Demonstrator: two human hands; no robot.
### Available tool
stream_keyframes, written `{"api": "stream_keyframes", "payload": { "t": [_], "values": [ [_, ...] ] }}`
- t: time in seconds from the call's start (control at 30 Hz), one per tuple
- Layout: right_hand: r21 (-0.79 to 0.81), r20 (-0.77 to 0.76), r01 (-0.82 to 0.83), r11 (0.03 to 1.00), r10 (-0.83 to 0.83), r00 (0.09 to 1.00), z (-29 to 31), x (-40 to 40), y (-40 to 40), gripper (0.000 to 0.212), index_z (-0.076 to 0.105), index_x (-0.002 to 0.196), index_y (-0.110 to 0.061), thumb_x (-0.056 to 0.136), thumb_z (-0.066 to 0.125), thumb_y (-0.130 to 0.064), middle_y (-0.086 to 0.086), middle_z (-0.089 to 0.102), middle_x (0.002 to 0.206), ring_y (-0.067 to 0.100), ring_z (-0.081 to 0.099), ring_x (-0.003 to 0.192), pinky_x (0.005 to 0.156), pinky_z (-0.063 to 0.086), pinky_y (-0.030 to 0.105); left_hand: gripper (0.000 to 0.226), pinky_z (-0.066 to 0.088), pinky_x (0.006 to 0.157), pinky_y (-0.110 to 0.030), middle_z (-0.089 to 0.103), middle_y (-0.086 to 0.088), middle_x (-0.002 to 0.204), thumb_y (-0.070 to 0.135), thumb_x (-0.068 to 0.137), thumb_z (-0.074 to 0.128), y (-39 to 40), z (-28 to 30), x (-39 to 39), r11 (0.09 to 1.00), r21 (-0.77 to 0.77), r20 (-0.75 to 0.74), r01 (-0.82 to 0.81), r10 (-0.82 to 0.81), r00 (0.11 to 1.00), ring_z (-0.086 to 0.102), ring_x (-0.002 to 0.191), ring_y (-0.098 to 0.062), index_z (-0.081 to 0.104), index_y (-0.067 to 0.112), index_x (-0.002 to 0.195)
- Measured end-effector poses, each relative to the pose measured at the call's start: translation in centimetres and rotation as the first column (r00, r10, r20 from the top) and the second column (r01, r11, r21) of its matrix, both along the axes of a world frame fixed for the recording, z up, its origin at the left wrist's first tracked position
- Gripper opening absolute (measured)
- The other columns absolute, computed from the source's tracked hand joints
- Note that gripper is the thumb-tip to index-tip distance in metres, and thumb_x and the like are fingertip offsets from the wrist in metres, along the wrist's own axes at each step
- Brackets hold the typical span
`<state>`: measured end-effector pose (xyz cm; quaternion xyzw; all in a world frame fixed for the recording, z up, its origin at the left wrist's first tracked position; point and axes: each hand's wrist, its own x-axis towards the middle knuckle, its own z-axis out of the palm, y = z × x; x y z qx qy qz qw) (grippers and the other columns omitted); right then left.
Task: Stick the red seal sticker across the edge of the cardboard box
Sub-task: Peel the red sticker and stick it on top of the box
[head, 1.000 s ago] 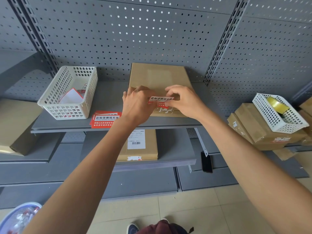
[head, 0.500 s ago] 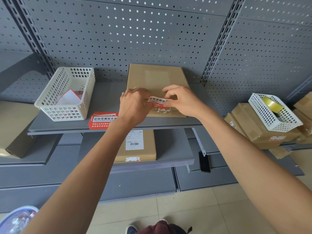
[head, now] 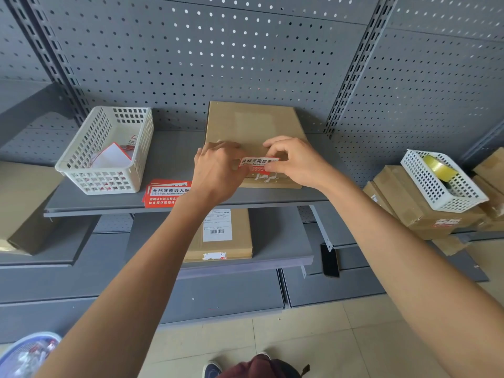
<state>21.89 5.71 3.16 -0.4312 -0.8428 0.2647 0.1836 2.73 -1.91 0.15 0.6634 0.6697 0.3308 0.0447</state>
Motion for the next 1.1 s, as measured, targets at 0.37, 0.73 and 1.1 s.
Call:
{"api": "stream_keyframes", "payload": {
  "t": [0.37, 0.73, 1.1],
  "values": [
    [0.018, -0.069, 0.033, 0.999, -0.032, 0.997, -0.7, 0.2, -0.3, 0.022, 0.068, 0.084, -0.025, 0.074, 0.084, -0.013, -0.01, 0.063, 0.131, 0.011, 0.057, 0.124, 0.108, 0.038, 0.027, 0.029, 0.048, 0.089, -0.046, 0.073, 0.001, 0.111, 0.04, 0.08, 0.061, -0.3, 0.2, 0.0, 1.0, -0.01, 0.017, 0.005, -0.004, 1.0, 0.058, 0.105, -0.035, 0.078, 0.022, 0.093],
    [0.021, -0.078, 0.033, 0.999, -0.031, 0.996, -0.6, 0.5, -0.2, 0.008, 0.078, 0.089, -0.017, 0.086, 0.074, -0.022, -0.014, 0.063, 0.134, 0.005, 0.056, 0.123, 0.102, 0.036, 0.028, 0.023, 0.043, 0.097, -0.045, 0.07, -0.002, 0.127, 0.033, 0.089, 0.069, -0.8, 0.5, 0.0, 1.0, -0.002, 0.018, -0.003, 0.003, 1.0, 0.055, 0.118, -0.037, 0.078, 0.018, 0.104],
    [-0.033, -0.272, 0.099, 0.995, -0.104, 0.957, -0.4, 2.5, -0.7, 0.017, 0.08, 0.095, -0.018, 0.084, 0.072, -0.027, -0.011, 0.073, 0.114, 0.007, 0.065, 0.114, 0.106, 0.047, 0.042, 0.019, 0.053, 0.093, -0.037, 0.075, -0.002, 0.116, 0.036, 0.09, 0.074, -1.7, 1.6, 0.1, 1.0, 0.016, 0.395, -0.024, 0.015, 0.919, 0.071, 0.1, -0.02, 0.078, 0.02, 0.081]
  ]
}}
